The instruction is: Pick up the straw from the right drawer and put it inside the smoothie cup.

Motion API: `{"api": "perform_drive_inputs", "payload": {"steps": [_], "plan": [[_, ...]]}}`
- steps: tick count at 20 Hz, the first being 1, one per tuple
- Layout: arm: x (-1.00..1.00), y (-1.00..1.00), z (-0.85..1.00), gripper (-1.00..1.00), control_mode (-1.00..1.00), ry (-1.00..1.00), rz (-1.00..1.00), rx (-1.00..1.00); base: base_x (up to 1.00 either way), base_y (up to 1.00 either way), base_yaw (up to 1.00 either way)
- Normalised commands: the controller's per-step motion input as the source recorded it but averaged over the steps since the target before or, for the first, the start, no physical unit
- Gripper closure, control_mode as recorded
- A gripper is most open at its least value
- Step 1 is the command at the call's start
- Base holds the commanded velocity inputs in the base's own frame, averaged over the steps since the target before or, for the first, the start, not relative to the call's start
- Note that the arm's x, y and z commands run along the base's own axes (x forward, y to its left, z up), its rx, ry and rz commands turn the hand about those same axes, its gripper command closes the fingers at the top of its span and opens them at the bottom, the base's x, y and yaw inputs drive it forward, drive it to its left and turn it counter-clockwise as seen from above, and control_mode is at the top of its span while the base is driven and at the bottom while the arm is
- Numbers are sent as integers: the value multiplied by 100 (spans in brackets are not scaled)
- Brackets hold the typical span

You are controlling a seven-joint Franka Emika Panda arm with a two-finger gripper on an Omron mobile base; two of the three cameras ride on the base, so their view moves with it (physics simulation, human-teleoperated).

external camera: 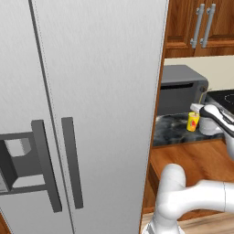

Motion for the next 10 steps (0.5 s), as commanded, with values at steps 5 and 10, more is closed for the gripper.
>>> {"api": "perform_drive_inputs", "payload": {"steps": [5,10], "plan": [[13,-8,-30,100,-100,0,0,0,0,0,0],[10,0,-20,100,-100,-1,0,0,0,0,0]]}}
